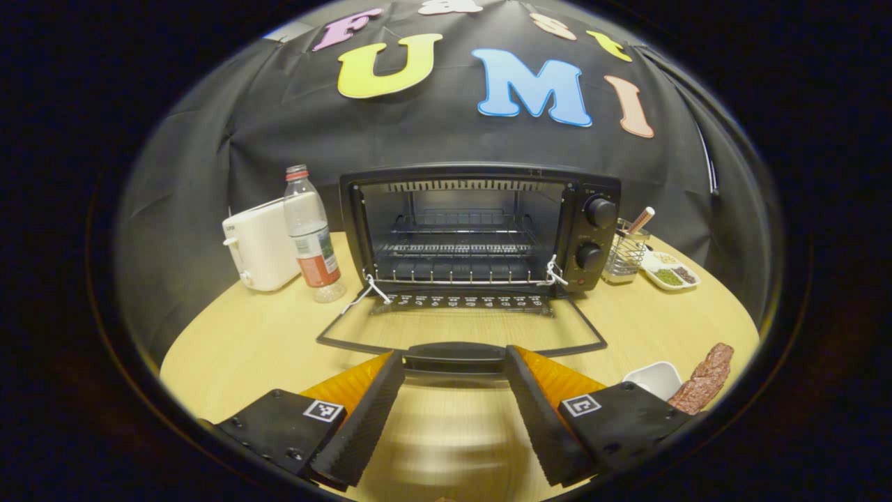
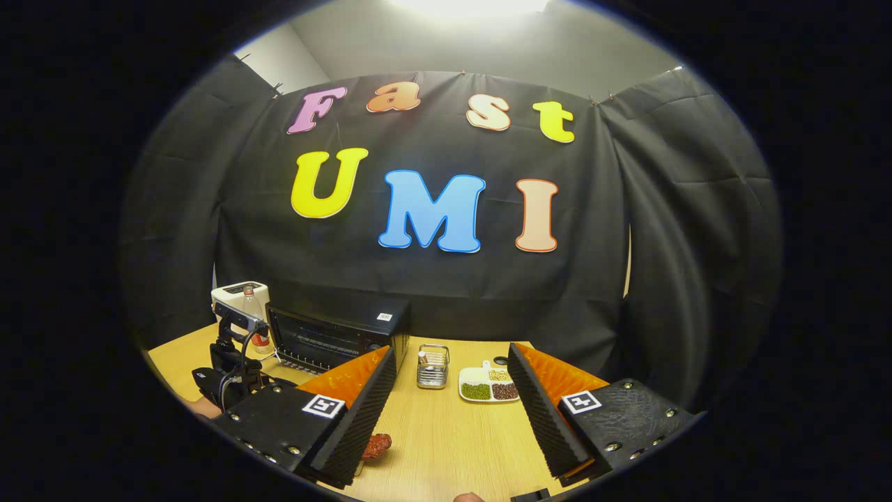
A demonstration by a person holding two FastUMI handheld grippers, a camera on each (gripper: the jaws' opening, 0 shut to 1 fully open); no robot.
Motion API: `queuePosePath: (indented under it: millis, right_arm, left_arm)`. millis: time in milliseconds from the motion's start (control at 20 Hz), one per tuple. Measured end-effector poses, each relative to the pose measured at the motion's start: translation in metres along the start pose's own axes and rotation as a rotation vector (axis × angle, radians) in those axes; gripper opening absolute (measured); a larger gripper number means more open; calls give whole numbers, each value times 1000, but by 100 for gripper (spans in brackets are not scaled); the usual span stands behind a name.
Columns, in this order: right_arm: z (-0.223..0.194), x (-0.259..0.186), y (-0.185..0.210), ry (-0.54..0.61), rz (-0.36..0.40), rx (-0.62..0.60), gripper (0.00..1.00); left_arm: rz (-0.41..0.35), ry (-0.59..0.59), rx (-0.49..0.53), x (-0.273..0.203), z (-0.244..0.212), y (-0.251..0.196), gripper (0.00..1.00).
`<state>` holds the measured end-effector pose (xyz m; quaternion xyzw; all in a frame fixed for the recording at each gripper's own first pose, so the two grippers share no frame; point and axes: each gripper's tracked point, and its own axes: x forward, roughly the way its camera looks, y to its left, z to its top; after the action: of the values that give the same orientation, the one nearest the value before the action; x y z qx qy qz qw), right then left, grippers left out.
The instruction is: Open the electric oven with the left hand, put the food in, and close the electric oven.
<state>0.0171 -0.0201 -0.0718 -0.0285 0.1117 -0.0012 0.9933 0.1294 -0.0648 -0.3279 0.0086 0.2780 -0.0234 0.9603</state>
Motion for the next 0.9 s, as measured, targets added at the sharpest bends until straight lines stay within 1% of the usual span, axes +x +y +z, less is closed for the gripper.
queuePosePath:
  millis: [150, 200, 250, 350, 400, 450, 500, 550, 700, 750, 800, 850, 900]
  right_arm:
    - [-5, 3, 7, 14, 26, 24, 97]
    - [-7, 5, 10, 21, 37, 42, 98]
    - [-11, 9, 13, 31, 47, 63, 98]
    - [-21, 16, 14, 52, 54, 95, 98]
    - [-25, 20, 14, 63, 53, 111, 98]
    - [-32, 25, 16, 79, 59, 132, 98]
    - [-39, 28, 18, 98, 68, 155, 98]
    - [-46, 33, 21, 122, 80, 181, 98]
    - [-70, 44, 31, 196, 124, 268, 98]
    - [-80, 47, 35, 224, 136, 295, 98]
    - [-90, 50, 37, 254, 147, 324, 98]
    - [-100, 53, 41, 286, 158, 357, 98]
    - [-109, 55, 43, 317, 167, 394, 98]
  left_arm:
    - [9, -41, -21, -14, 17, 7, 98]
    - [13, -69, -26, -21, 28, 10, 100]
    - [15, -96, -32, -30, 41, 12, 98]
    - [14, -149, -38, -48, 67, 16, 98]
    - [15, -181, -34, -60, 79, 19, 100]
    - [19, -216, -29, -70, 93, 23, 99]
    - [22, -248, -26, -80, 107, 26, 97]
    - [23, -275, -26, -91, 120, 30, 100]
    - [28, -342, -36, -123, 146, 42, 100]
    - [31, -356, -39, -131, 152, 45, 100]
    - [36, -371, -42, -142, 156, 51, 97]
    - [42, -386, -46, -151, 162, 55, 97]
    - [48, -397, -49, -160, 166, 60, 100]
